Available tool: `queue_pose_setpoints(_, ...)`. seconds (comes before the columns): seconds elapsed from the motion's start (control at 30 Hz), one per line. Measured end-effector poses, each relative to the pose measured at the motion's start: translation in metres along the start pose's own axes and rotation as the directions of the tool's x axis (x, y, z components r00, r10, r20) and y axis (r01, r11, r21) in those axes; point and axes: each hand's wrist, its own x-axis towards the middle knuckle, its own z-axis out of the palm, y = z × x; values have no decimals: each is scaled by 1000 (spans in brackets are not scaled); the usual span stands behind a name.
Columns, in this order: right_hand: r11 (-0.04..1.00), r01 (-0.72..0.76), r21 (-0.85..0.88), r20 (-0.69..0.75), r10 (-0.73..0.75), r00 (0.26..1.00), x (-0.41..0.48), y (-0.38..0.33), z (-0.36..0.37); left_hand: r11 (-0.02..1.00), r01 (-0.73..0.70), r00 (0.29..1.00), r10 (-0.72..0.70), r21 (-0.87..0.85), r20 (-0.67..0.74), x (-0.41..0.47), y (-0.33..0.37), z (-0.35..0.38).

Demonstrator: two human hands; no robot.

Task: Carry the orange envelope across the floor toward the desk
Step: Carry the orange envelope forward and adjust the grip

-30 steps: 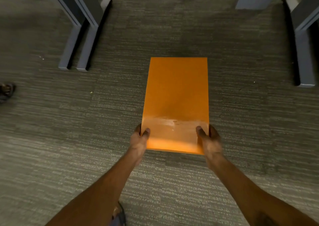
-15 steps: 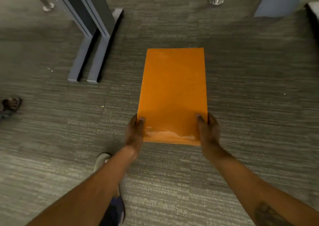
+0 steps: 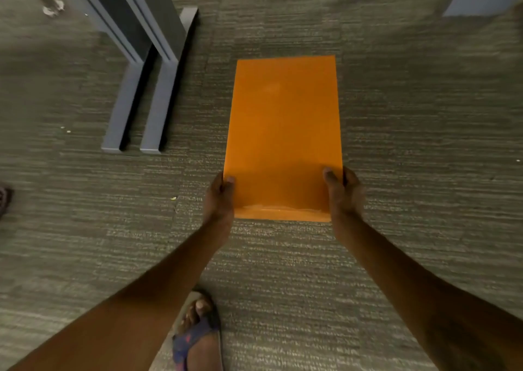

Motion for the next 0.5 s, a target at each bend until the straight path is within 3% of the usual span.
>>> queue_pose_setpoints(0.13,1000,-19,11,2,19,1000,9,-3,19,999,-1,1000,2,36,-18,21,0,-3)
queue_pose_setpoints(0.5,986,39,-161,-13,-42,999,23,-5,42,974,-83,996,87,211,-10,50,-4,-10)
